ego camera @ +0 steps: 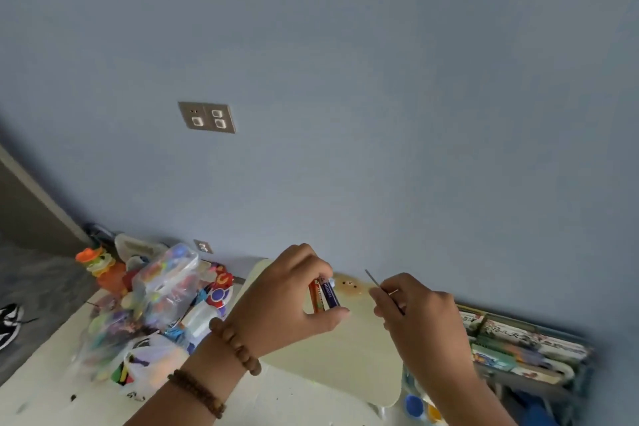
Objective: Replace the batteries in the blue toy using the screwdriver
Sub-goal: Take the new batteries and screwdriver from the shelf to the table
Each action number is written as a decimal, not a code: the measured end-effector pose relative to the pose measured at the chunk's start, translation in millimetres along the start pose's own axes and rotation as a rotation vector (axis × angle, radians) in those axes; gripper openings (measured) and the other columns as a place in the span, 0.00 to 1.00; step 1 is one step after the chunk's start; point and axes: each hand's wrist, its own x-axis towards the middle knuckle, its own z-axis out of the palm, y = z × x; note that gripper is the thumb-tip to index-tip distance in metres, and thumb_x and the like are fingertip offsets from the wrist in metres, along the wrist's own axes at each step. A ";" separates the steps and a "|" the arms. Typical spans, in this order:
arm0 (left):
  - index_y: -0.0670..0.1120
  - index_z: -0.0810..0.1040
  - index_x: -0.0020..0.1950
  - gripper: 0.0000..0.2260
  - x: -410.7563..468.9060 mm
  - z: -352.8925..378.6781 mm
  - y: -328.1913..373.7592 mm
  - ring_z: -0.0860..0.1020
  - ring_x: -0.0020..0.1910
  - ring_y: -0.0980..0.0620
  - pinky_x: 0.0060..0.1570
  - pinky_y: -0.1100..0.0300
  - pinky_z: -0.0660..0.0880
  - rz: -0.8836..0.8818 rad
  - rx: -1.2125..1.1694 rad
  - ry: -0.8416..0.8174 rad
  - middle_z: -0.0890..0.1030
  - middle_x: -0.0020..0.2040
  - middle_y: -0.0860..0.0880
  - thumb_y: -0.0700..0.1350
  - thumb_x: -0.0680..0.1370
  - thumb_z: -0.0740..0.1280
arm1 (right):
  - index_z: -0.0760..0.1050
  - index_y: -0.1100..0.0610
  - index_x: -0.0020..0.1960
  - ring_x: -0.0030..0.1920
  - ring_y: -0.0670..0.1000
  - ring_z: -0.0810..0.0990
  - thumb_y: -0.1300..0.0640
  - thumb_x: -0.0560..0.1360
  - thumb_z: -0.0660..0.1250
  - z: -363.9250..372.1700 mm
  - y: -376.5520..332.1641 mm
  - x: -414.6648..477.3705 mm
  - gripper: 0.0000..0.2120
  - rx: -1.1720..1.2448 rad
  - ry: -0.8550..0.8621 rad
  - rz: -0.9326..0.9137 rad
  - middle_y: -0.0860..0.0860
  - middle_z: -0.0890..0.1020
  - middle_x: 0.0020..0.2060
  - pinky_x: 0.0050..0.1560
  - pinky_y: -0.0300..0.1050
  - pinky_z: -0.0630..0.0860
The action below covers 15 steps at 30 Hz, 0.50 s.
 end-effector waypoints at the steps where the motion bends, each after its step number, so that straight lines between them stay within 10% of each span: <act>1: 0.51 0.78 0.50 0.18 9.9 6.3 -12.2 0.70 0.41 0.63 0.43 0.72 0.71 0.037 -0.016 -0.019 0.72 0.46 0.57 0.63 0.70 0.72 | 0.77 0.44 0.43 0.30 0.45 0.84 0.40 0.75 0.65 7.2 2.6 6.7 0.09 -0.008 0.016 0.033 0.43 0.85 0.30 0.34 0.51 0.83; 15: 0.45 0.80 0.49 0.21 69.5 78.6 -202.8 0.75 0.43 0.54 0.41 0.64 0.78 0.315 -0.126 -0.174 0.76 0.46 0.51 0.62 0.70 0.74 | 0.77 0.47 0.42 0.31 0.45 0.83 0.42 0.77 0.66 154.6 0.5 73.4 0.10 -0.083 0.166 0.352 0.44 0.84 0.29 0.33 0.50 0.82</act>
